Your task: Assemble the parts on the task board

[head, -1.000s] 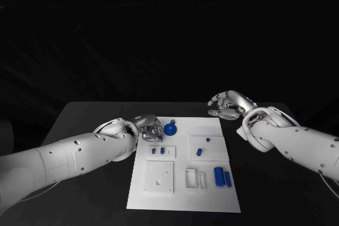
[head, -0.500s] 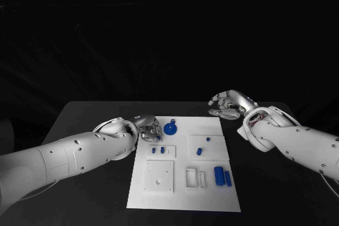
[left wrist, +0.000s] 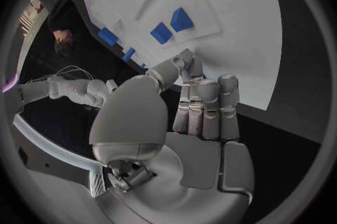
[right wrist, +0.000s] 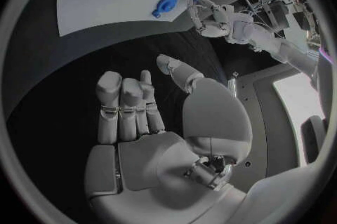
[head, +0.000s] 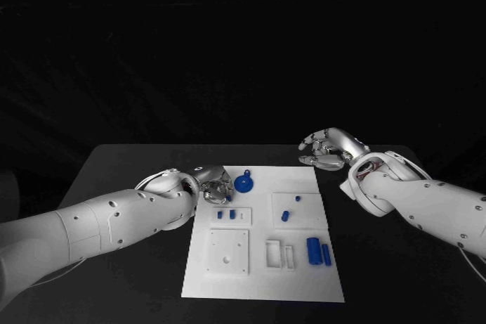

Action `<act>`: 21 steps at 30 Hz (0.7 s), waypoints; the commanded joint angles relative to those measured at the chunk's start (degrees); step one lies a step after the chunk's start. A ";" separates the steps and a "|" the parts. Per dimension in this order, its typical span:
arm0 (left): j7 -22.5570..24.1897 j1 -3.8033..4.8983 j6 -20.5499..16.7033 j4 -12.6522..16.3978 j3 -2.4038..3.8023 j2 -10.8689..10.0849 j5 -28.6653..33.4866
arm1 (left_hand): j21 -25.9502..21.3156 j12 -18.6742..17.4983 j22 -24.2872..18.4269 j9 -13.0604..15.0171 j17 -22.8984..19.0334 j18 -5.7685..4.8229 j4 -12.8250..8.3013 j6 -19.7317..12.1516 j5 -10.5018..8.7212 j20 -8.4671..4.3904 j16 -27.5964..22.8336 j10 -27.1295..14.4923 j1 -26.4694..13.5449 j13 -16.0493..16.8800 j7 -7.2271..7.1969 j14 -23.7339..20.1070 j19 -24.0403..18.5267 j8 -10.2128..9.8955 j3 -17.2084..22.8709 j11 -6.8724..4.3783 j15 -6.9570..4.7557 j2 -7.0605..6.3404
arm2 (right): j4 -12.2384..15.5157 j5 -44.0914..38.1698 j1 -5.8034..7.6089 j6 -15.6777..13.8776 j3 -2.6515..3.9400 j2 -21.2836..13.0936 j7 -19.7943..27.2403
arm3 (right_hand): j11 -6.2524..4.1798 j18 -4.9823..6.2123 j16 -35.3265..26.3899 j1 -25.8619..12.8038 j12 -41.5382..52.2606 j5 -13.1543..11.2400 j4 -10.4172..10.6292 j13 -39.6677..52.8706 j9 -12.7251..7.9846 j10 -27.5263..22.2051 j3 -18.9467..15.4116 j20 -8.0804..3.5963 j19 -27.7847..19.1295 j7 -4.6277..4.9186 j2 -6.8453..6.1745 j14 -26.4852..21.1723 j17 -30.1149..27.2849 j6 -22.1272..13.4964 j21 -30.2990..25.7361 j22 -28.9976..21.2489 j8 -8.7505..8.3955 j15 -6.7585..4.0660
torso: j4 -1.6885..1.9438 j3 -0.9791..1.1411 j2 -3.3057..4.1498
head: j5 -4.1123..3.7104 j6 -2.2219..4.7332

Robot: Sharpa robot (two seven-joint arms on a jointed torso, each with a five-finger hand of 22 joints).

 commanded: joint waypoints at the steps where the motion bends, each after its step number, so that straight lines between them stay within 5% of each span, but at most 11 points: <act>1: -0.11 -0.09 1.21 0.16 -0.08 0.05 -0.33 | 0.15 -0.26 0.09 0.04 -0.08 1.02 0.01 0.58 0.26 -3.23 0.12 0.41 -0.28 -0.01 0.37 0.33 0.41 0.14 0.43 -0.06 -0.15 0.37 | 0.12 -0.46 -0.01 0.63 0.02 -0.02 0.46 | -0.26 5.72 -0.21 -0.05 0.26 0.12 0.24 -0.07 -0.04 0.31 -0.05 -0.22 -0.01 0.44 0.05 0.39 0.09 0.10 -0.38 0.91 0.01 -0.13 | 0.07 0.03 -0.02 | -0.03 -0.05; 12: -0.38 -0.20 1.82 -0.63 -1.18 0.60 -0.56 | 0.16 -0.30 0.10 0.04 -0.09 1.01 -0.05 0.59 0.25 -3.26 0.12 0.43 -0.27 -0.03 0.36 0.35 0.44 0.12 0.46 -0.06 -0.16 0.40 | 0.17 -0.46 0.00 0.60 0.02 -0.05 0.45 | -0.26 5.72 -0.21 -0.04 0.27 0.11 0.24 -0.08 -0.04 0.31 -0.04 -0.22 -0.01 0.43 0.06 0.40 0.10 0.11 -0.38 0.91 0.02 -0.13 | 0.01 -0.03 0.01 | 0.01 -0.07; 21: -0.33 -0.54 1.03 -0.94 -1.33 1.05 -1.84 | 0.17 -0.32 0.12 0.04 -0.10 1.00 -0.10 0.63 0.25 -3.30 0.14 0.51 -0.27 -0.03 0.35 0.38 0.47 0.12 0.47 -0.08 -0.17 0.40 | 0.18 -0.46 0.00 0.64 0.02 -0.06 0.46 | -0.26 5.72 -0.22 -0.03 0.27 0.10 0.23 -0.08 -0.04 0.31 -0.03 -0.22 -0.01 0.43 0.06 0.40 0.10 0.11 -0.38 0.91 0.02 -0.14 | 0.00 -0.04 -0.01 | -0.10 -0.23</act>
